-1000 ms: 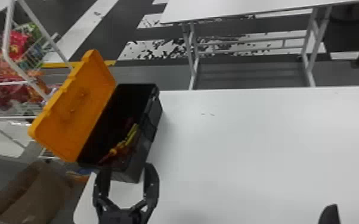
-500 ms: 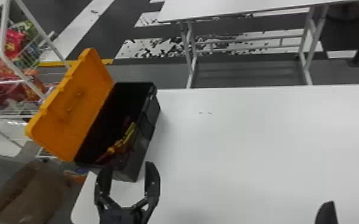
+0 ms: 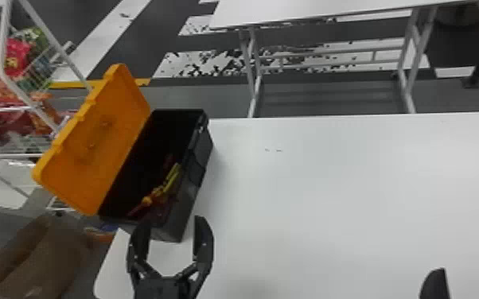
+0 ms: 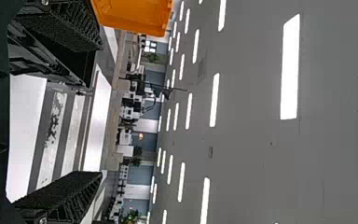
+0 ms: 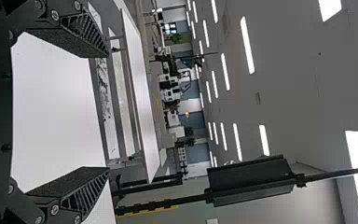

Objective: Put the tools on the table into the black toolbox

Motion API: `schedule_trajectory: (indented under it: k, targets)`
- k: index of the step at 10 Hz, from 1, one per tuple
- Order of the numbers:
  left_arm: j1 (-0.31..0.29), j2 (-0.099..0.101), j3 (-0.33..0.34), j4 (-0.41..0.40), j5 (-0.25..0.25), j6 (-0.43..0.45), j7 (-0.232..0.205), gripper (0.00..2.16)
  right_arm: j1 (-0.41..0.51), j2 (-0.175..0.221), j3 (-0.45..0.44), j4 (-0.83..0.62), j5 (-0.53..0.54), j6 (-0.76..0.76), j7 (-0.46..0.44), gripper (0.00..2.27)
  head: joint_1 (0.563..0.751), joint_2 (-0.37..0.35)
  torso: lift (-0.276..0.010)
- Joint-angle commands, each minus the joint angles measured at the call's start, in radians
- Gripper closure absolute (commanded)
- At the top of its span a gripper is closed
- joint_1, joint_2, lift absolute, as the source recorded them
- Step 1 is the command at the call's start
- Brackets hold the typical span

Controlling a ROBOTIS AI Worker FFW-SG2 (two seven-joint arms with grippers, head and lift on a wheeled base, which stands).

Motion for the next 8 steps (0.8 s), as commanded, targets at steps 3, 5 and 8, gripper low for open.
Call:
schedule_trajectory:
  k: [3, 5, 8]
  targets:
    - [-0.003, 0.006, -0.002, 0.002, 0.003, 0.0, 0.0, 0.04, -0.001, 0.001, 0.0, 0.005, 0.0, -0.01, -0.007, 0.16, 0.695, 0.269, -0.075]
    - [-0.003, 0.006, -0.006, 0.004, 0.003, 0.0, 0.0, 0.05, -0.001, 0.001, 0.0, 0.005, 0.0, -0.013, -0.007, 0.16, 0.695, 0.265, -0.075]
    - [0.0, 0.006, -0.006, 0.004, 0.003, -0.003, 0.002, 0.05, -0.001, 0.001, 0.0, 0.007, -0.002, -0.013, -0.009, 0.16, 0.695, 0.263, -0.075]
